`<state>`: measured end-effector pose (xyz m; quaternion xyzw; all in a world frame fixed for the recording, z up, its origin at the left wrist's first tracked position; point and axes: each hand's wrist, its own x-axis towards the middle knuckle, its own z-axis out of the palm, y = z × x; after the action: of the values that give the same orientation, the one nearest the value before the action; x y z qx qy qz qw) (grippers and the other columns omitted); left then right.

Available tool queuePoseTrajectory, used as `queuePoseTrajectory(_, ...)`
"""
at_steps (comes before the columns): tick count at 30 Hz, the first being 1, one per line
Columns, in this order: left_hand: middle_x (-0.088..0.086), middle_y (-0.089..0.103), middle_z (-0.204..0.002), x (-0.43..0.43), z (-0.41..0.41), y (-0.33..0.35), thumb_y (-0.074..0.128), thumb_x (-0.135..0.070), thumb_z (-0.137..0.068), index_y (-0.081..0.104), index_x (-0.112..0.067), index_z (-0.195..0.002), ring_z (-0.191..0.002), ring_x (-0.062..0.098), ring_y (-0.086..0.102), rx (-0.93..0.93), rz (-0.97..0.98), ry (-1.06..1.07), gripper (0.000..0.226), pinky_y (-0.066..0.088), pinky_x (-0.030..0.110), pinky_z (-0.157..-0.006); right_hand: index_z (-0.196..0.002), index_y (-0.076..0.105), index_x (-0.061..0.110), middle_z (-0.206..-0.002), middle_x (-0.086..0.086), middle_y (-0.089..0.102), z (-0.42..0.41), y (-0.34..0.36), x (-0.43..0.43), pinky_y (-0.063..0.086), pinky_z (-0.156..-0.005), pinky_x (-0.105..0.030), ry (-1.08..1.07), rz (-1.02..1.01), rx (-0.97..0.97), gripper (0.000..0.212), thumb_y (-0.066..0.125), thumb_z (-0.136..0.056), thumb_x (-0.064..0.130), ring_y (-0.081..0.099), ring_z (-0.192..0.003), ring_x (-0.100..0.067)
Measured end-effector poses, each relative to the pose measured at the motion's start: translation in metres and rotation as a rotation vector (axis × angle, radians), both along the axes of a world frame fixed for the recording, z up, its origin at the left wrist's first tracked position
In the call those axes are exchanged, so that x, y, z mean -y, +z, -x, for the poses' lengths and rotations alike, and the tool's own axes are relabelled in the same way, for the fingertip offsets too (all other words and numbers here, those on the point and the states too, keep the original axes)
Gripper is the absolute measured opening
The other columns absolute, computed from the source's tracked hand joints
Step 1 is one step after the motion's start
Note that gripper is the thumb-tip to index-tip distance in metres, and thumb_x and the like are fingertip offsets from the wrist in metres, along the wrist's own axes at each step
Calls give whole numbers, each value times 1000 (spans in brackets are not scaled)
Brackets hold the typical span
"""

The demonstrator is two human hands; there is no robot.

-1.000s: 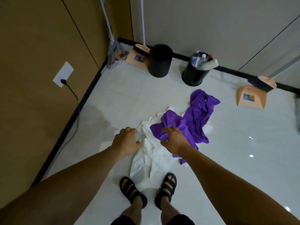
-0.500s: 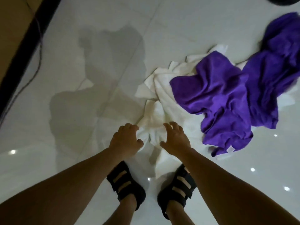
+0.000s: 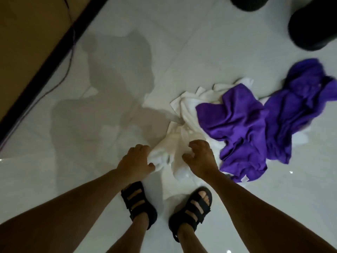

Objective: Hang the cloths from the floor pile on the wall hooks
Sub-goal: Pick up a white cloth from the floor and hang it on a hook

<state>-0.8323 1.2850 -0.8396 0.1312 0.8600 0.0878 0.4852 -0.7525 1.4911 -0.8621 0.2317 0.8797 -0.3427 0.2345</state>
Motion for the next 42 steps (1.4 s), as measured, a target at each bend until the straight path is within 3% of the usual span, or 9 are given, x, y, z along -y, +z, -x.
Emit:
queuePoseTrajectory(5,-5,33,-150,-25,46,155,76,-48,-74,24,-27,-148,-135,17,37,179,-278,154,93,36,35,-108,-95,58,2,-81,-20,64,57,183,-9,49,-73,-43,-395,246,-201,46,50,-80,44,60,-78,-34)
queuePoseTrajectory(9,-25,55,-122,-43,66,294,81,-45,-69,41,-44,-129,-115,-2,52,296,-557,266,72,45,20,-90,-89,54,0,-81,-16,59,99,330,1,49,-79,-44,-484,405,-347,19,55,-96,18,56,-79,-22)
queuePoseTrajectory(15,-10,65,-113,-36,91,452,77,-48,-73,56,-34,-117,-105,10,61,144,-691,505,50,51,28,-86,-99,64,13,-100,-12,70,144,526,8,53,-90,-49,-566,553,-506,28,55,-94,39,67,-95,-26)
queuePoseTrajectory(20,2,72,-110,-34,118,576,74,-37,-75,68,-30,-100,-94,17,69,52,-924,703,27,54,33,-82,-131,56,20,-125,-9,65,151,618,-15,47,-100,-51,-207,936,-457,68,76,-73,50,62,-115,-30)
queuePoseTrajectory(25,3,72,-108,-32,133,698,73,-43,-77,63,-22,-114,-98,22,68,-146,-1178,868,43,56,37,-85,-123,62,24,-117,4,70,135,672,-7,47,-102,-48,214,737,-181,60,84,-69,35,66,-109,-20)
queuePoseTrajectory(29,4,70,-111,-14,120,733,68,-67,-70,58,-22,-121,-103,23,65,-169,-1029,957,69,50,40,-94,-113,66,17,-108,-6,73,141,725,7,54,-90,-47,155,842,-313,44,78,-73,28,70,-98,-27)
queuePoseTrajectory(35,4,73,-101,19,74,722,51,-95,-45,72,-25,-107,-100,26,64,-39,-906,1020,96,52,40,-80,-107,60,13,-106,-14,70,147,767,41,55,-88,-48,-139,897,-490,19,65,-91,22,68,-96,-30)
queuePoseTrajectory(38,-9,75,-90,22,43,720,62,-80,-59,69,-30,-106,-88,12,69,-239,-893,930,69,51,29,-67,-108,59,5,-106,-19,69,142,770,59,55,-88,-51,-158,881,-455,21,61,-93,20,68,-95,-35)
queuePoseTrajectory(42,-1,66,-113,23,16,718,75,-56,-65,59,-17,-119,-104,17,64,-745,-835,912,69,53,35,-87,-100,59,13,-100,-15,69,133,777,77,57,-80,-46,-107,885,-424,12,60,-93,24,69,-90,-31)
